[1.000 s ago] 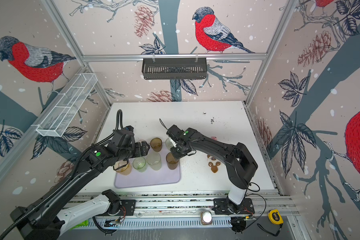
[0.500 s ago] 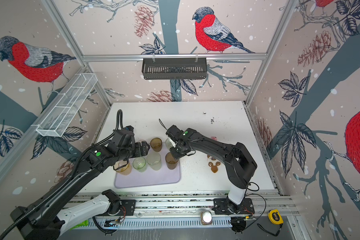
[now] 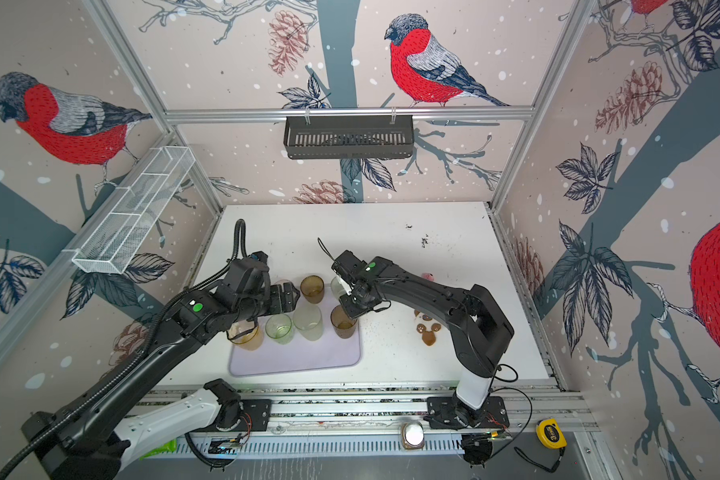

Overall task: Place the glasses into the tray
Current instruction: 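Lower the tall amber glass onto the tray corner beside the pale green glass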

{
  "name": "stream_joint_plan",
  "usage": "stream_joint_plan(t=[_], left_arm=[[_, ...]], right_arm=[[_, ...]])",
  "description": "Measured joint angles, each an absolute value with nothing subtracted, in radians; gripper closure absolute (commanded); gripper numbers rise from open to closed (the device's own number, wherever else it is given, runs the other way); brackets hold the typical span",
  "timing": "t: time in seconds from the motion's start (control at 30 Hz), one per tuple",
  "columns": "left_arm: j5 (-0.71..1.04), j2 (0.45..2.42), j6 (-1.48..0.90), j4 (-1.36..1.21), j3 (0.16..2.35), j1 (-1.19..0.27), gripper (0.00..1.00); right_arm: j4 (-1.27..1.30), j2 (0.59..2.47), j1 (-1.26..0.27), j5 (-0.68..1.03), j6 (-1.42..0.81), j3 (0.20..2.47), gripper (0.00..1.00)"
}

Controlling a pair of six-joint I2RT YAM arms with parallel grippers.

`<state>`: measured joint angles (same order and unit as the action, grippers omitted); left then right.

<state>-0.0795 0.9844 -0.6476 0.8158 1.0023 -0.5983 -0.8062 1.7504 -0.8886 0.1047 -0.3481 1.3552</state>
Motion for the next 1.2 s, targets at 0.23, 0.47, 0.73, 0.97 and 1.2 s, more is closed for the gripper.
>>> stream_joint_plan(t=[0.23,0.47,0.73,0.97,1.2], left_arm=[[-0.08,0.989,-0.648,0.815,1.002,-0.598,0.09],[-0.08,0.995,-0.647,0.815,1.003,-0.598,0.09],[-0.08,1.0,-0.647,0.813,1.008,-0.598,0.09],[-0.08,0.999,-0.647,0.814,1.008,-0.598,0.09],[-0.081,0.998,-0.645,0.815,1.015,-0.598,0.09]], right_arm=[[-0.806,1.752,-0.889,0.105,-0.348,1.355,0.86],[-0.804,1.754,-0.889,0.109,-0.347,1.356,0.84],[-0.802,1.754,-0.894,0.12,-0.344,1.356,0.83],[-0.799,1.752,-0.894,0.123,-0.344,1.356,0.68],[-0.78,1.709,-0.894,0.123,-0.346,1.364,0.51]])
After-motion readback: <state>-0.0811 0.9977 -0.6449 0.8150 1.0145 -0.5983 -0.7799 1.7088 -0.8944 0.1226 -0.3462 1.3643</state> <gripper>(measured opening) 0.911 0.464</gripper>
